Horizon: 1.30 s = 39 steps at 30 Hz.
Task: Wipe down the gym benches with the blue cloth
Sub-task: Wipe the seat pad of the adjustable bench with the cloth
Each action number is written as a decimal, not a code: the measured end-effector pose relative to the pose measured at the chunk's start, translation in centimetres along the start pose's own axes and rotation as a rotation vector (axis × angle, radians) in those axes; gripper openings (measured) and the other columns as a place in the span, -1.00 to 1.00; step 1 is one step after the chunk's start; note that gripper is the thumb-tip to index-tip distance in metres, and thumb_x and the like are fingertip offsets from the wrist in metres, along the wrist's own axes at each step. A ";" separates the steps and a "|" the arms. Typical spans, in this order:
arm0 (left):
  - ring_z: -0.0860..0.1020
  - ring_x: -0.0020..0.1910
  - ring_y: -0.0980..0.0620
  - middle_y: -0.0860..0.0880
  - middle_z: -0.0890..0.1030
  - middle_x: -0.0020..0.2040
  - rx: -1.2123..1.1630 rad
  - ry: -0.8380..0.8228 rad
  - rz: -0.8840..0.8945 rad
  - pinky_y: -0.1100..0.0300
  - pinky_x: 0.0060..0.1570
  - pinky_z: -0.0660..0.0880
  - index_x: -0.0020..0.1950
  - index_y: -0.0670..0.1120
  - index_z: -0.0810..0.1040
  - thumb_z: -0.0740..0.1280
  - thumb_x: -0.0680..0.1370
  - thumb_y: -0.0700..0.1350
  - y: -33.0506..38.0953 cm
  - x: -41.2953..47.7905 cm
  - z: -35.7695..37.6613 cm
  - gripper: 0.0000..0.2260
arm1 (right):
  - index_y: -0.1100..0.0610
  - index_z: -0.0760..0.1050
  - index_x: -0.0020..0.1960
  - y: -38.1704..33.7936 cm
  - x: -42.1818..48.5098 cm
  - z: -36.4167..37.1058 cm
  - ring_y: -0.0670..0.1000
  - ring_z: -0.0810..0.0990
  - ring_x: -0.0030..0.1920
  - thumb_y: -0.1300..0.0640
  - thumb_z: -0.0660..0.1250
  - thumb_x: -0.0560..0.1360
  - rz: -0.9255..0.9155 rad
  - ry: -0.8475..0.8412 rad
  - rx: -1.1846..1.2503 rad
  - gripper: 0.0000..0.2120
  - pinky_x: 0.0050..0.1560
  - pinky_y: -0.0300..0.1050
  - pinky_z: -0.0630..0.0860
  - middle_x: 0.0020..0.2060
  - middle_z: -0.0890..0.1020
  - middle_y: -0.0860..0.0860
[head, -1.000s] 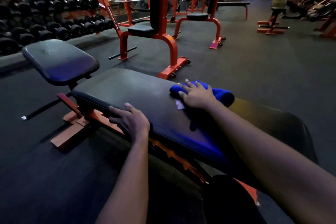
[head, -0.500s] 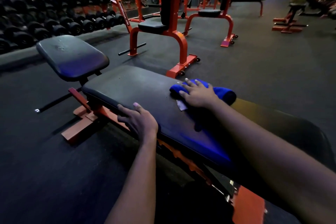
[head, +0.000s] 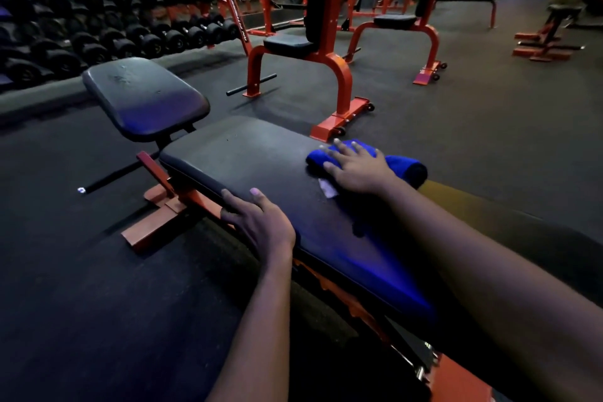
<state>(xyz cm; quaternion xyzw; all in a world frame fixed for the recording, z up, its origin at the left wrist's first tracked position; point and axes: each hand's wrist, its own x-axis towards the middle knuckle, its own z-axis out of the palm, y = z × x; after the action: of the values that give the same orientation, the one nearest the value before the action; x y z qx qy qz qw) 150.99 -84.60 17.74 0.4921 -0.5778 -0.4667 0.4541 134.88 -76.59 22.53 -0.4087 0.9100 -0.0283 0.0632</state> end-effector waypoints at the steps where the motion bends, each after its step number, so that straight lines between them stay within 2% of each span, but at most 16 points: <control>1: 0.40 0.27 -0.29 -0.30 0.19 0.45 -0.003 0.000 0.000 0.08 0.25 0.27 0.57 -0.15 0.08 0.10 0.68 -0.02 0.0 0.0 0.0 -0.50 | -0.28 -0.06 0.57 -0.4 -1.1 0.3 0.03 -0.08 0.59 -0.24 -0.08 0.65 -0.075 0.004 -0.017 -0.50 0.50 0.32 -0.11 0.60 -0.07 -0.15; 3: 0.41 0.25 -0.28 -0.30 0.19 0.45 -0.004 -0.005 0.003 0.10 0.24 0.27 0.57 -0.15 0.09 0.10 0.68 -0.02 0.1 0.0 0.0 -0.50 | -0.35 -0.09 0.54 0.2 -4.2 0.9 -0.08 -0.12 0.58 -0.23 -0.06 0.65 -0.250 0.031 -0.023 -0.52 0.52 0.24 -0.17 0.58 -0.10 -0.24; 5: 0.42 0.24 -0.28 -0.30 0.20 0.44 0.003 -0.003 0.006 0.08 0.23 0.29 0.57 -0.15 0.08 0.10 0.68 -0.01 0.0 0.1 -0.1 -0.50 | -0.39 -0.08 0.51 2.5 -6.5 0.7 -0.19 -0.14 0.55 -0.22 -0.04 0.65 -0.334 0.006 0.026 -0.54 0.52 0.12 -0.19 0.55 -0.09 -0.31; 8: 0.42 0.22 -0.28 -0.29 0.19 0.44 0.018 -0.005 0.009 0.10 0.20 0.28 0.58 -0.15 0.07 0.09 0.68 -0.01 0.2 -0.2 -0.2 -0.49 | -0.27 0.02 0.56 5.6 -4.8 -0.1 -0.16 -0.08 0.57 -0.22 -0.02 0.65 -0.170 0.005 0.051 -0.51 0.54 0.14 -0.08 0.57 -0.04 -0.27; 10: 0.42 0.22 -0.28 -0.28 0.19 0.43 0.032 -0.002 0.006 0.08 0.21 0.29 0.58 -0.15 0.06 0.08 0.68 0.00 0.4 -0.3 -0.1 -0.49 | -0.18 0.05 0.58 5.0 -1.7 -0.8 -0.10 -0.03 0.58 -0.23 -0.04 0.65 -0.032 0.001 0.048 -0.48 0.54 0.15 0.00 0.59 -0.03 -0.20; 12: 0.41 0.24 -0.29 -0.28 0.20 0.42 0.033 0.010 0.008 0.05 0.25 0.29 0.58 -0.14 0.07 0.07 0.68 0.01 0.2 -0.2 0.0 -0.49 | -0.16 0.04 0.59 2.8 0.6 -0.9 -0.02 0.01 0.59 -0.25 -0.06 0.65 0.017 -0.008 0.064 -0.47 0.53 0.20 0.00 0.59 -0.03 -0.15; 14: 0.39 0.26 -0.31 -0.29 0.21 0.41 0.038 0.014 0.008 0.02 0.27 0.28 0.58 -0.14 0.07 0.07 0.68 0.02 0.0 -0.1 -0.1 -0.49 | -0.20 0.01 0.58 0.3 1.2 -0.3 0.03 -0.03 0.59 -0.25 -0.07 0.65 -0.018 0.003 0.029 -0.48 0.52 0.25 -0.06 0.60 -0.05 -0.14; 16: 0.38 0.28 -0.31 -0.30 0.20 0.43 0.038 0.011 -0.009 0.04 0.27 0.27 0.59 -0.14 0.07 0.06 0.68 0.03 0.3 -0.1 -0.2 -0.48 | -0.25 -0.02 0.58 -1.5 -0.7 0.4 0.03 -0.08 0.59 -0.23 -0.07 0.65 -0.134 0.013 -0.001 -0.50 0.52 0.26 -0.13 0.59 -0.07 -0.16; 18: 0.34 0.33 -0.29 -0.32 0.16 0.47 0.036 -0.001 -0.023 0.09 0.27 0.21 0.60 -0.14 0.04 0.04 0.69 0.04 0.9 -0.4 -0.6 -0.47 | -0.30 -0.03 0.55 -1.7 -4.0 0.8 -0.06 -0.11 0.58 -0.20 -0.05 0.66 -0.296 0.025 -0.008 -0.53 0.53 0.22 -0.18 0.58 -0.07 -0.22; 20: 0.28 0.41 -0.28 -0.33 0.04 0.53 0.041 -0.051 -0.023 0.13 0.31 0.17 0.61 -0.14 -0.02 0.00 0.69 0.06 1.1 -0.4 -1.0 -0.46 | -0.32 -0.01 0.54 -0.5 -6.3 0.5 -0.16 -0.12 0.56 -0.18 -0.02 0.67 -0.366 0.012 0.032 -0.54 0.54 0.14 -0.19 0.56 -0.05 -0.29; 22: 0.25 0.44 -0.31 -0.35 -0.07 0.55 0.051 -0.156 -0.025 0.09 0.38 0.18 0.62 -0.10 -0.11 -0.06 0.68 0.11 0.4 0.0 -1.7 -0.43 | -0.29 0.03 0.54 0.9 -6.7 0.1 -0.19 -0.09 0.56 -0.17 0.00 0.67 -0.297 0.016 0.072 -0.54 0.53 0.11 -0.15 0.55 -0.01 -0.31; 24: 0.24 0.46 -0.33 -0.35 -0.11 0.56 0.068 -0.260 0.004 0.02 0.42 0.17 0.61 -0.09 -0.15 -0.09 0.66 0.15 -0.4 0.8 -2.7 -0.41 | -0.25 0.04 0.56 0.7 -4.8 -0.1 -0.16 -0.09 0.57 -0.19 -0.02 0.66 -0.159 0.023 0.057 -0.53 0.52 0.17 -0.13 0.57 -0.01 -0.27; 28: 0.11 0.54 -0.20 -0.28 0.00 0.57 0.052 -0.292 0.001 0.07 0.46 0.06 0.62 -0.10 -0.08 -0.08 0.68 0.10 -1.2 3.5 -4.3 -0.45 | -0.22 0.02 0.58 -4.2 -0.1 -0.1 0.00 -0.11 0.59 -0.22 -0.07 0.65 -0.035 -0.003 0.037 -0.50 0.49 0.35 -0.12 0.60 -0.06 -0.17; 31: 0.19 0.51 -0.18 -0.27 0.09 0.56 0.062 -0.282 -0.027 0.14 0.42 0.09 0.62 -0.08 -0.03 -0.08 0.69 0.10 -1.0 5.6 -4.7 -0.48 | -0.27 -0.03 0.57 -6.7 -1.0 0.7 0.04 -0.12 0.60 -0.23 -0.07 0.65 -0.134 0.015 0.014 -0.50 0.49 0.37 -0.16 0.60 -0.07 -0.16; 35: 0.26 0.46 -0.16 -0.28 0.20 0.51 0.038 -0.232 0.016 0.25 0.35 0.10 0.60 -0.09 0.10 -0.03 0.70 0.05 -1.1 6.3 -5.1 -0.52 | -0.38 -0.08 0.53 -5.5 -8.1 1.8 -0.09 -0.18 0.58 -0.29 -0.11 0.62 -0.353 0.049 0.002 -0.52 0.52 0.25 -0.22 0.57 -0.12 -0.27; 39: 0.31 0.44 -0.12 -0.21 0.33 0.46 0.000 -0.208 0.066 0.34 0.29 0.13 0.55 -0.12 0.25 -0.01 0.71 0.00 -2.2 7.1 -6.0 -0.57 | -0.40 -0.14 0.52 -4.7 -11.0 1.9 -0.10 -0.25 0.57 -0.32 -0.18 0.59 -0.324 0.029 -0.056 -0.50 0.52 0.25 -0.25 0.55 -0.19 -0.29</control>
<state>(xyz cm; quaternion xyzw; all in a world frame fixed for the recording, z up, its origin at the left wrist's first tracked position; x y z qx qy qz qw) 156.44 -92.34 16.99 0.4218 -0.6377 -0.5000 0.4067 145.88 -71.55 22.11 -0.5511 0.8336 -0.0186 0.0330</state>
